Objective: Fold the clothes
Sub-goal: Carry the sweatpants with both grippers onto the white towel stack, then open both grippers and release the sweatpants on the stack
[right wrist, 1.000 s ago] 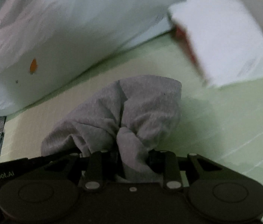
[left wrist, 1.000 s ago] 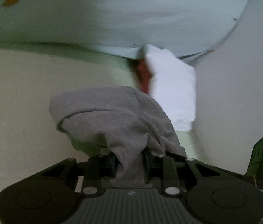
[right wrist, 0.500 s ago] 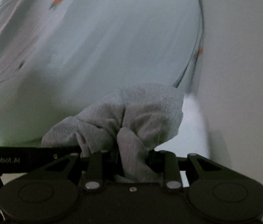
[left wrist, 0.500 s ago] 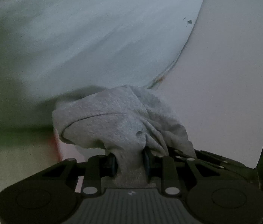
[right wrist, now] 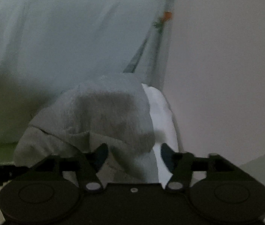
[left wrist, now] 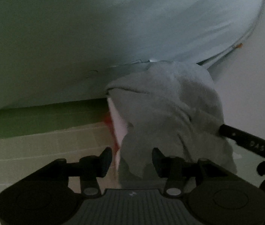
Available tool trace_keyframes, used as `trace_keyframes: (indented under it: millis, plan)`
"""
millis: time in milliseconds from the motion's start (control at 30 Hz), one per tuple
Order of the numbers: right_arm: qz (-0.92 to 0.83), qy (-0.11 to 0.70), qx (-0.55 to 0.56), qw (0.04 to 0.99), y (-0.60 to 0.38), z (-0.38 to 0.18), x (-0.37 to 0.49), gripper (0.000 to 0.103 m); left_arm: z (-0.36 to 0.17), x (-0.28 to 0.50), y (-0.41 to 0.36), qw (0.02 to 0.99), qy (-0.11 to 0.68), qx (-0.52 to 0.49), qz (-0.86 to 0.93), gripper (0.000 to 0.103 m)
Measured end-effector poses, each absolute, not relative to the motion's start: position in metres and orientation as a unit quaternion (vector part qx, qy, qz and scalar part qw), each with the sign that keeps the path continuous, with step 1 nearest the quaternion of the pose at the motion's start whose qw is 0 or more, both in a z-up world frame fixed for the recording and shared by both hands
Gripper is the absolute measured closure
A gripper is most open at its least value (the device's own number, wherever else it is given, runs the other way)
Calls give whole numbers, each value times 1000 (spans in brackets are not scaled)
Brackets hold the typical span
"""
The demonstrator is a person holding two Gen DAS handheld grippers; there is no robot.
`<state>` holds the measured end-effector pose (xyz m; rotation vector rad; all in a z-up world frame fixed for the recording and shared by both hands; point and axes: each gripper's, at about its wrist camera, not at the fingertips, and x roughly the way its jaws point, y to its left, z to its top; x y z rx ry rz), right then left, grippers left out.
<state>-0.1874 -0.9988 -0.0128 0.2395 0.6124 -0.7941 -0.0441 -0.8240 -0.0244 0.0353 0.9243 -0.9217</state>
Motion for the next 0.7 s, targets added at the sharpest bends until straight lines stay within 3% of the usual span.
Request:
trace_keyframes:
  millis: [200,433,700]
  plan:
    - [-394,273,107,871,-943,-3,-214,20,0,-81,-784,814,373,51,-442,33]
    - [-392,266,128,872,-885,13,-275,19,17,-160,-731,824,309,84,-467,1]
    - [-406,258,174,859,-832,16,-325,16,14,-216,-687,810,316,94,-486,1]
